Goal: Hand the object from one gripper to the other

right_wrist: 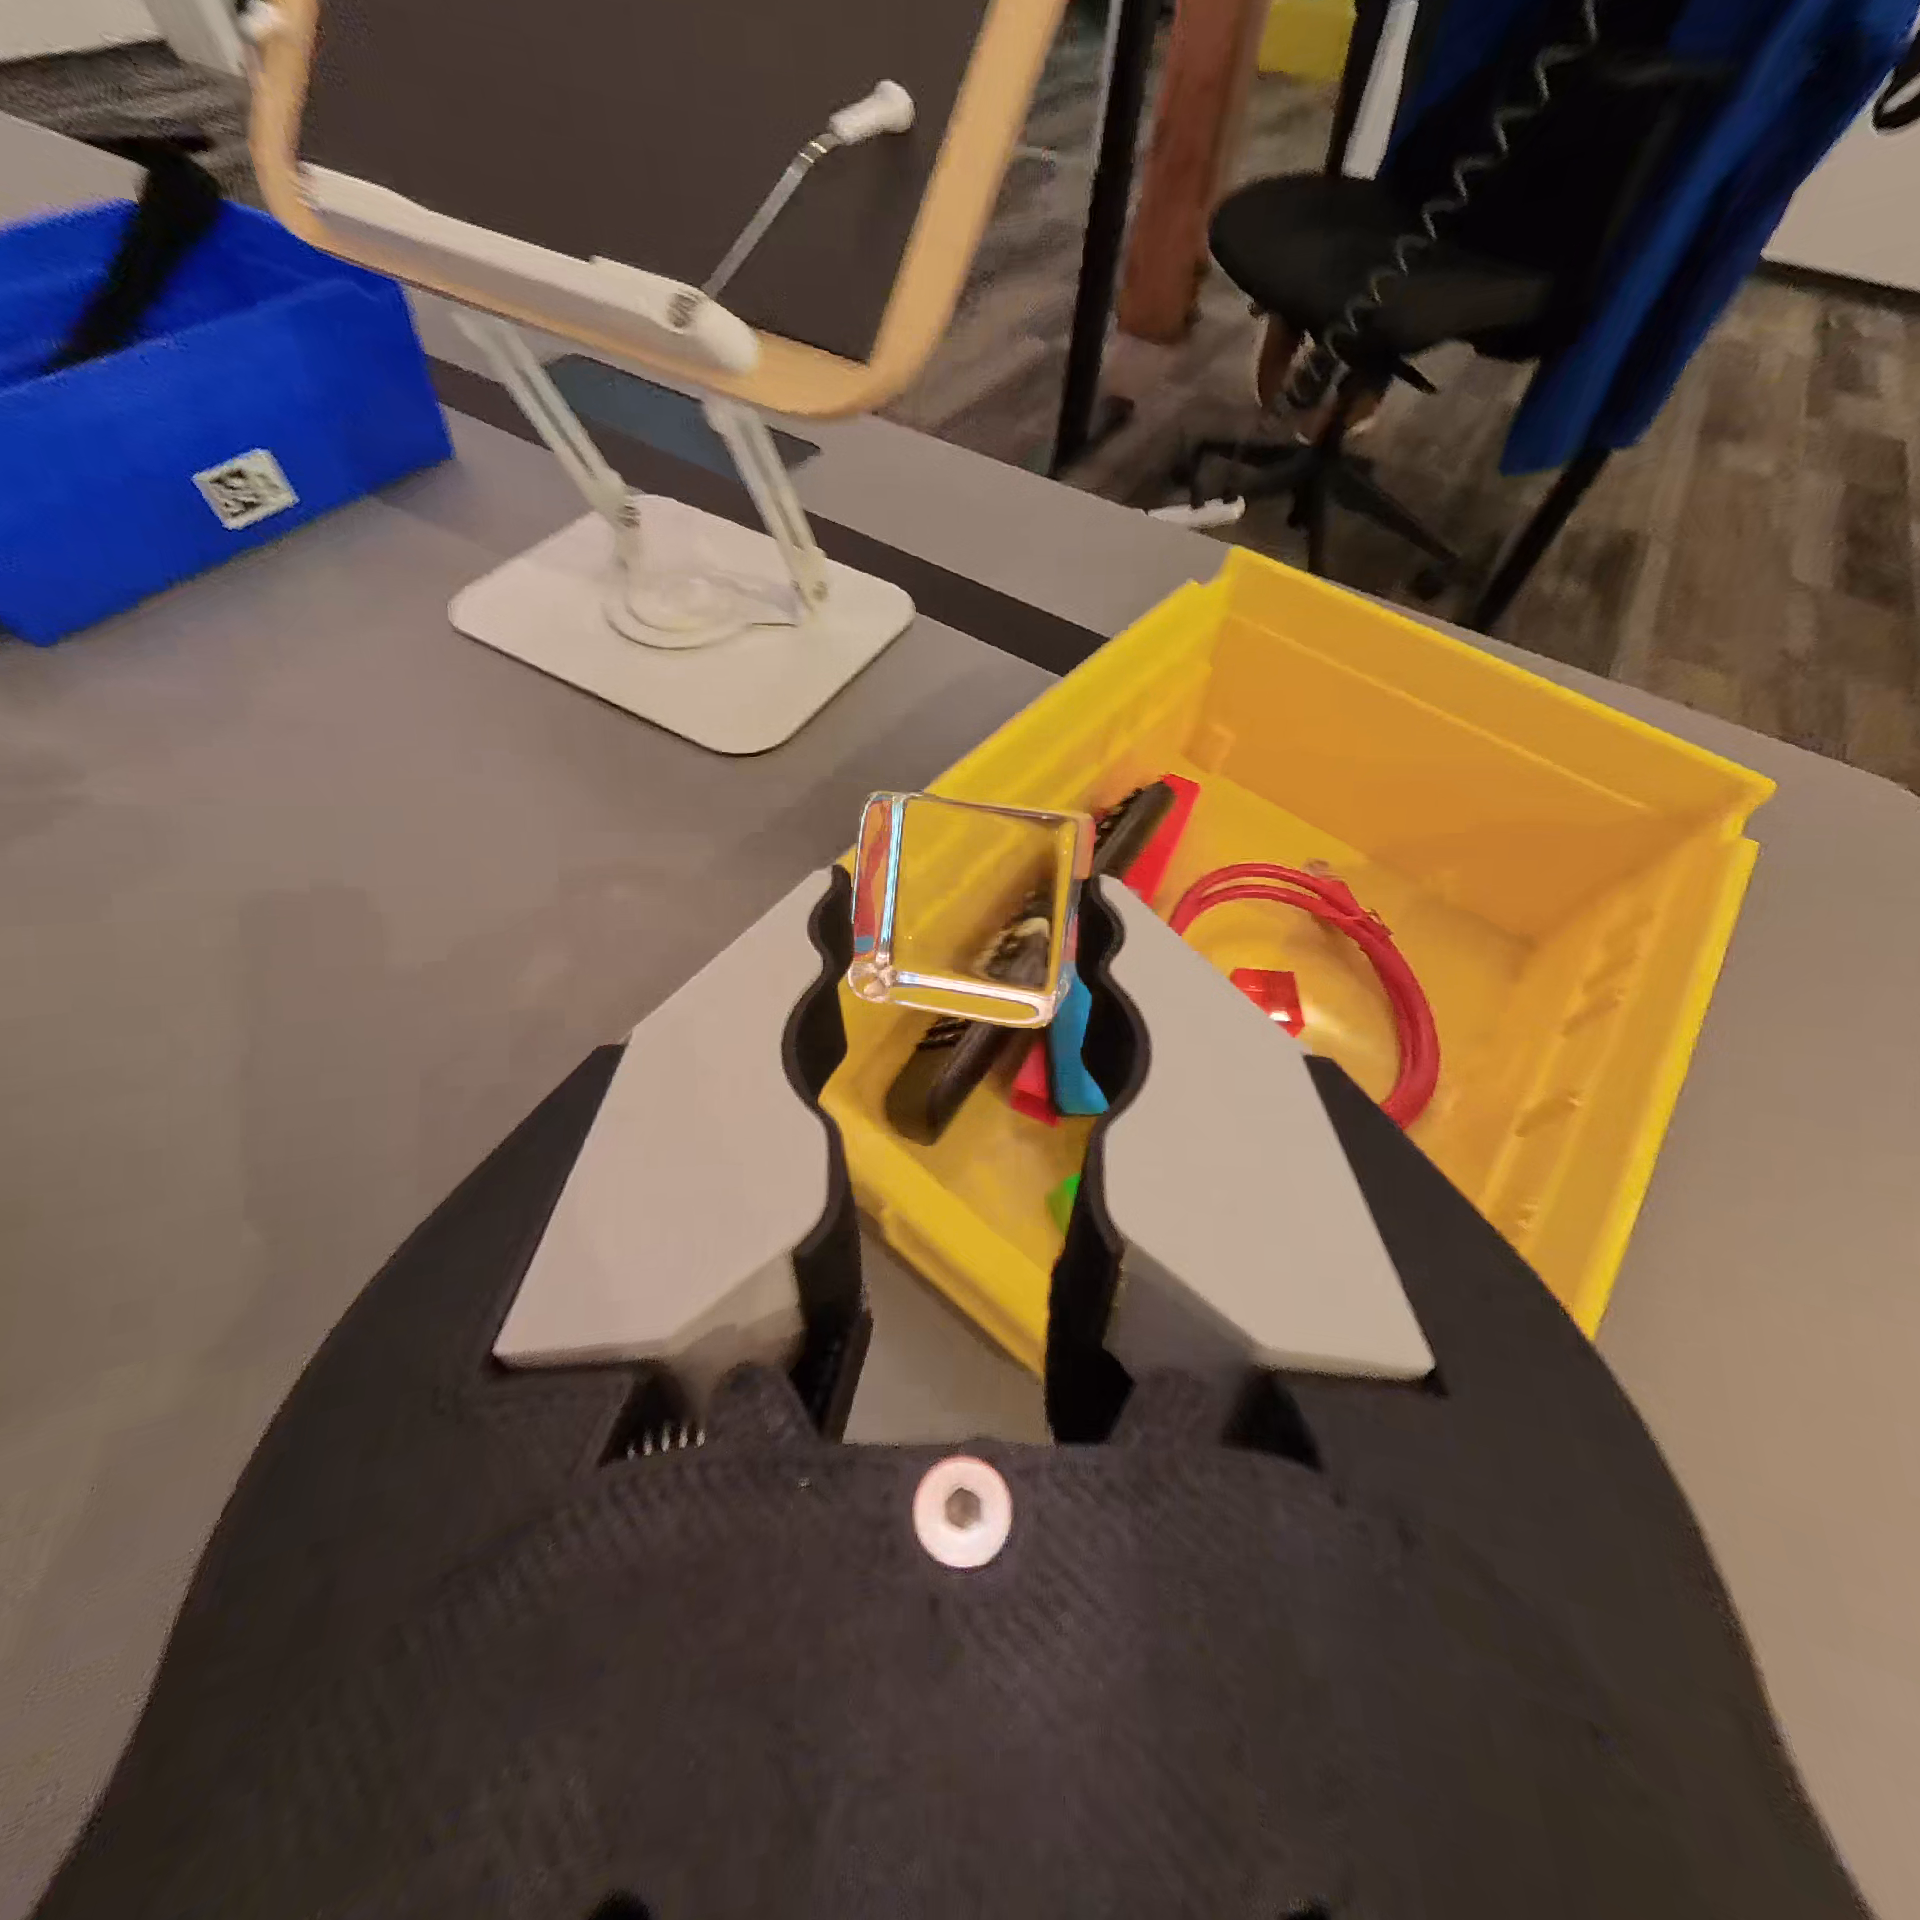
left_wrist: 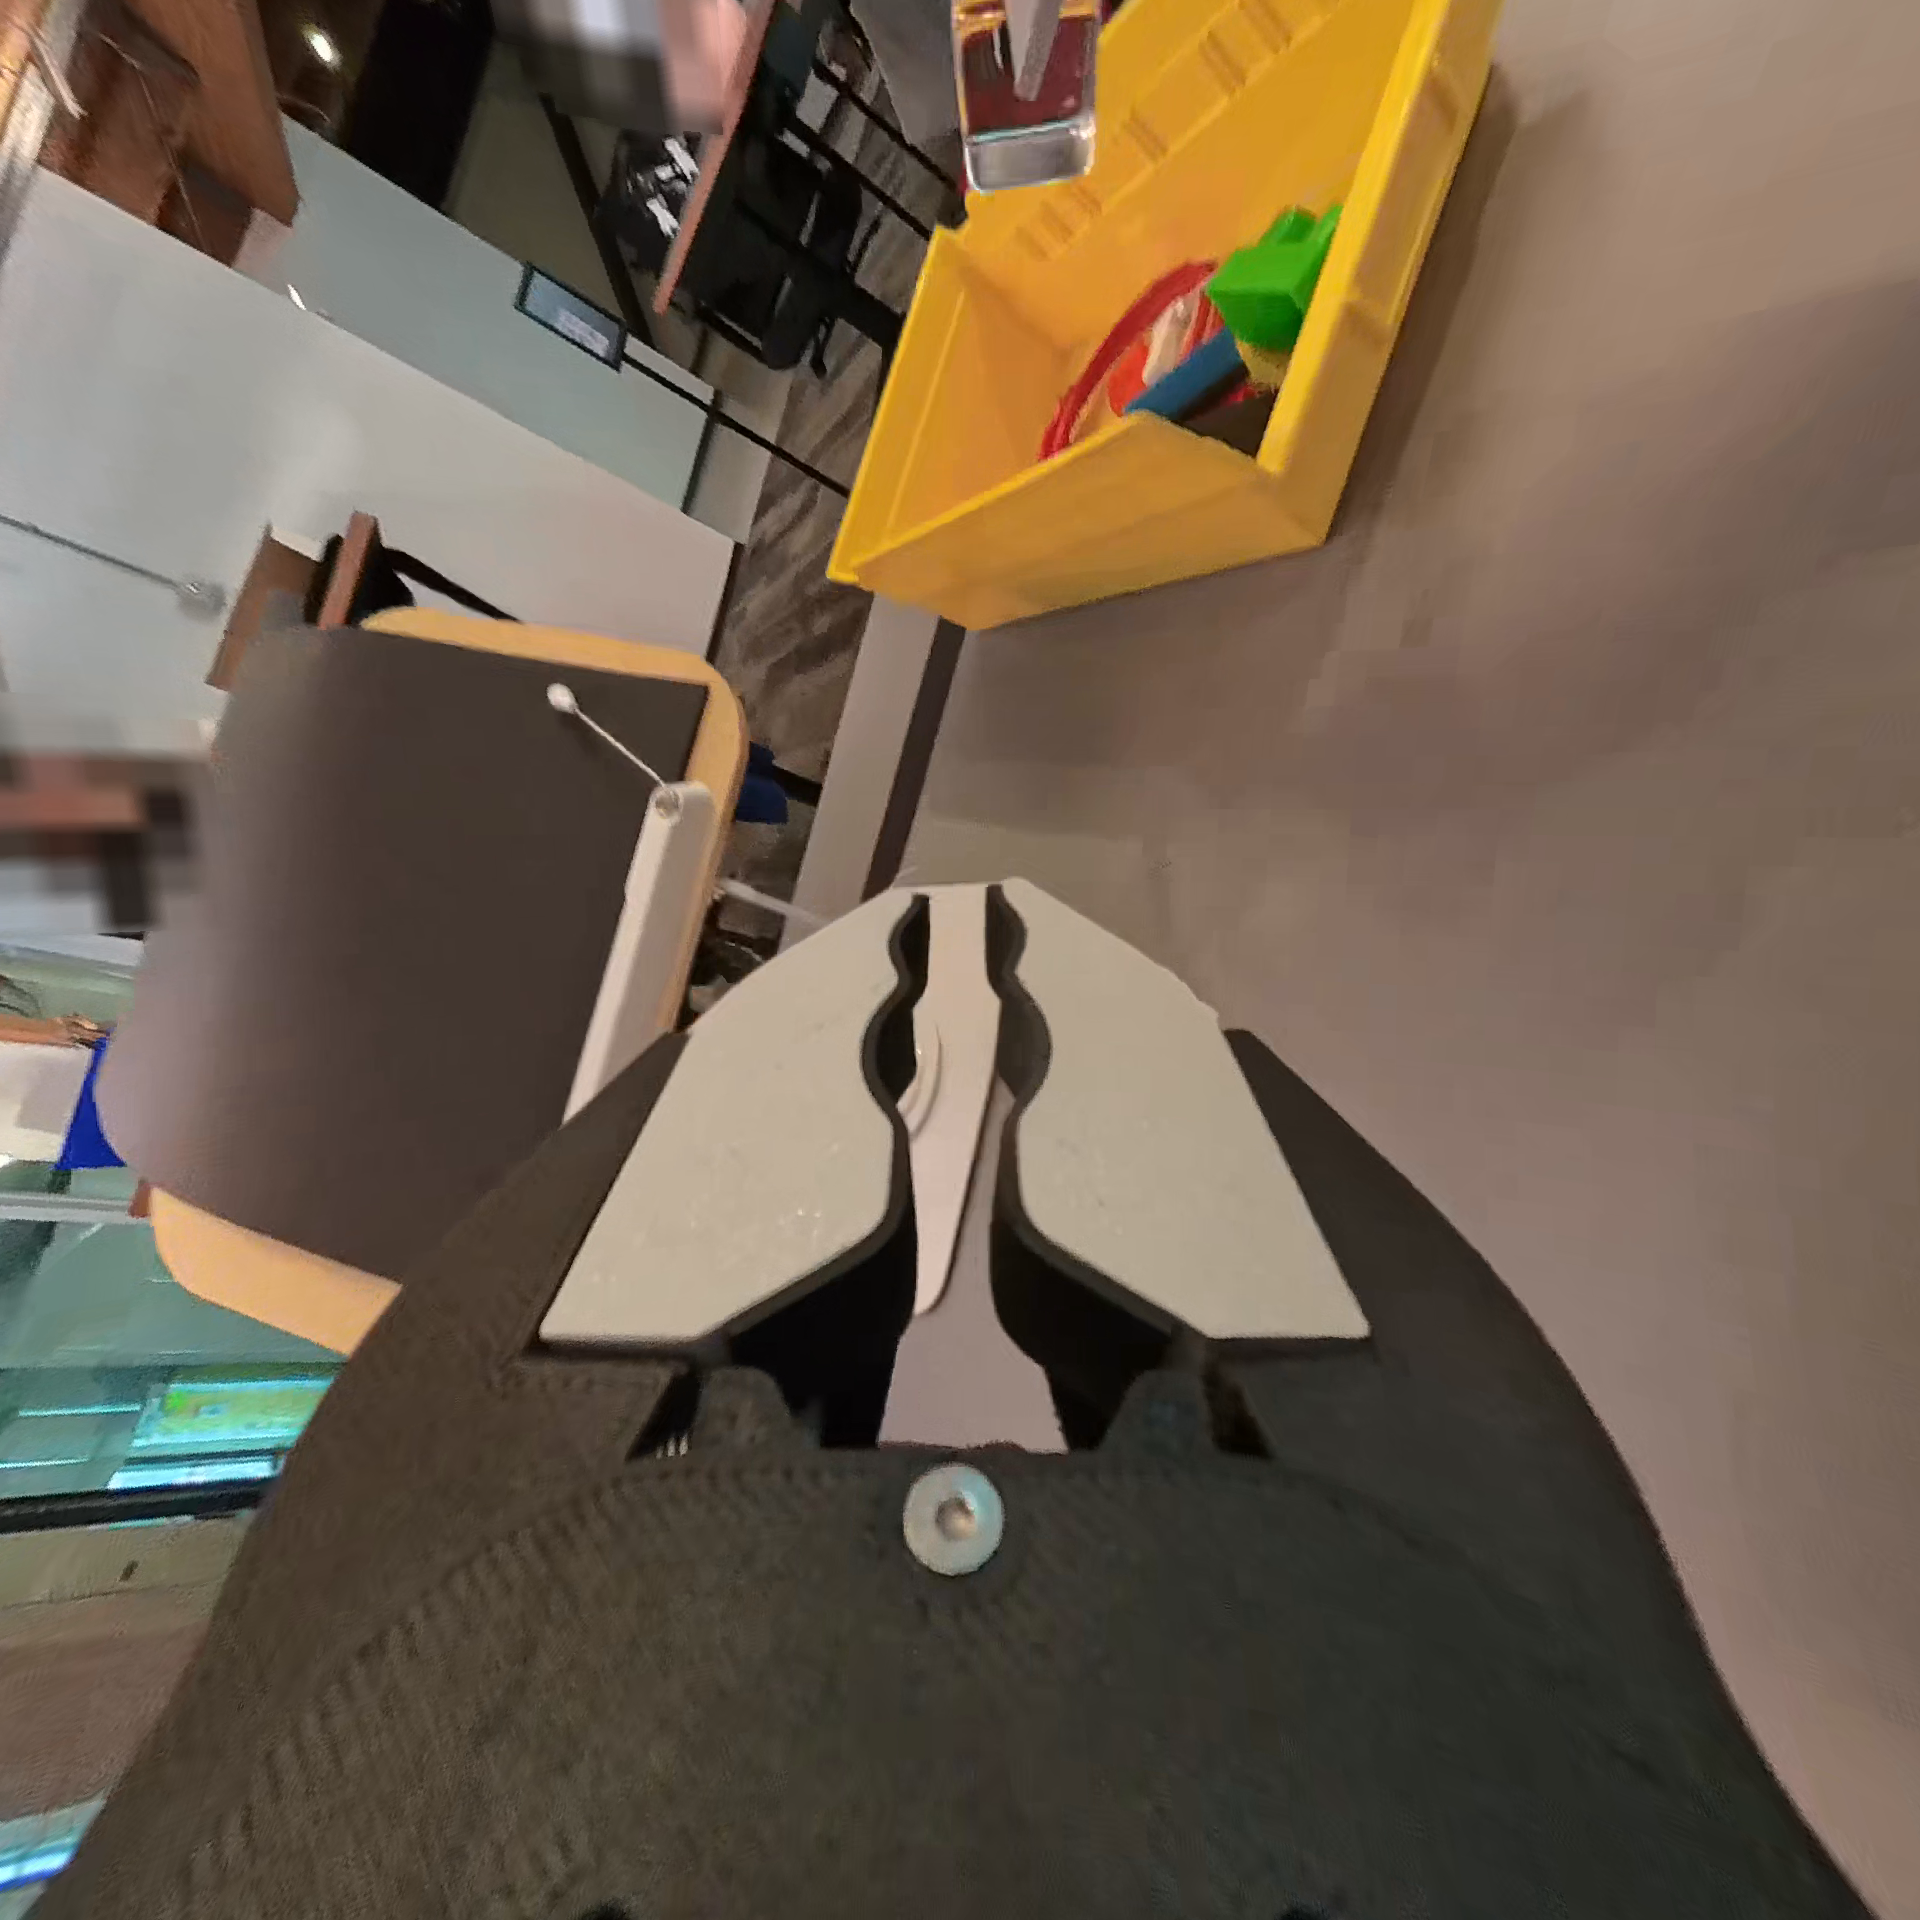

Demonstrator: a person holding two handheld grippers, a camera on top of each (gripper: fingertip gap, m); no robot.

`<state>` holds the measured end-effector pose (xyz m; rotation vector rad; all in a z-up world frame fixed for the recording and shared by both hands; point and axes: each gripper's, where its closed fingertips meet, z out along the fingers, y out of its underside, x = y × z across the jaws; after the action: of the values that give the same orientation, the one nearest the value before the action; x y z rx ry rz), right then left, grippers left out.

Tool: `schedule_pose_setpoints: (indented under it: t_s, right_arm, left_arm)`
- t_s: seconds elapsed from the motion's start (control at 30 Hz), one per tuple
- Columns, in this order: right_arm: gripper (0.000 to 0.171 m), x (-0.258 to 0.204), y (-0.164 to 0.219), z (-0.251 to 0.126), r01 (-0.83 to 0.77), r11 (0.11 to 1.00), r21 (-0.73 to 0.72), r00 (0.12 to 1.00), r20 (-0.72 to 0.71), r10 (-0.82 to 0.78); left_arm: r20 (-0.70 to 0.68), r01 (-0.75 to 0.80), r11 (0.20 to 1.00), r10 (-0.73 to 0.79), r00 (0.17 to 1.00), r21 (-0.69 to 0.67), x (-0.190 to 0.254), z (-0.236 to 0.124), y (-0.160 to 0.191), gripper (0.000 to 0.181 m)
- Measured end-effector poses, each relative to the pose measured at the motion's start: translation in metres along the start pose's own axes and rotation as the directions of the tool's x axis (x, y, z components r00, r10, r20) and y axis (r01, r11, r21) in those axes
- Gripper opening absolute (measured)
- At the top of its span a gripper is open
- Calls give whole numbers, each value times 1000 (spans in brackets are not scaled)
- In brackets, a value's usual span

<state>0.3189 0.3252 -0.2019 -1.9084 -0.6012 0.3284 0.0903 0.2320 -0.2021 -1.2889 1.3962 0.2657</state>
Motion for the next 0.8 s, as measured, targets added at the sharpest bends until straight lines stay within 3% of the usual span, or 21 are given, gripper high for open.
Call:
schedule_pose_setpoints:
  t_s: [0.47,0.8]
  right_arm:
    - [41,112,36,146,-118,939,-323,988,-133,79]
    - [41,139,67,196,-183,880,-438,980,-156,126]
  left_arm:
    - [-47,104,977,-115,992,-184,10,-29,104,24]
    - [91,213,929,-194,977,-302,-27,-73,181,27]
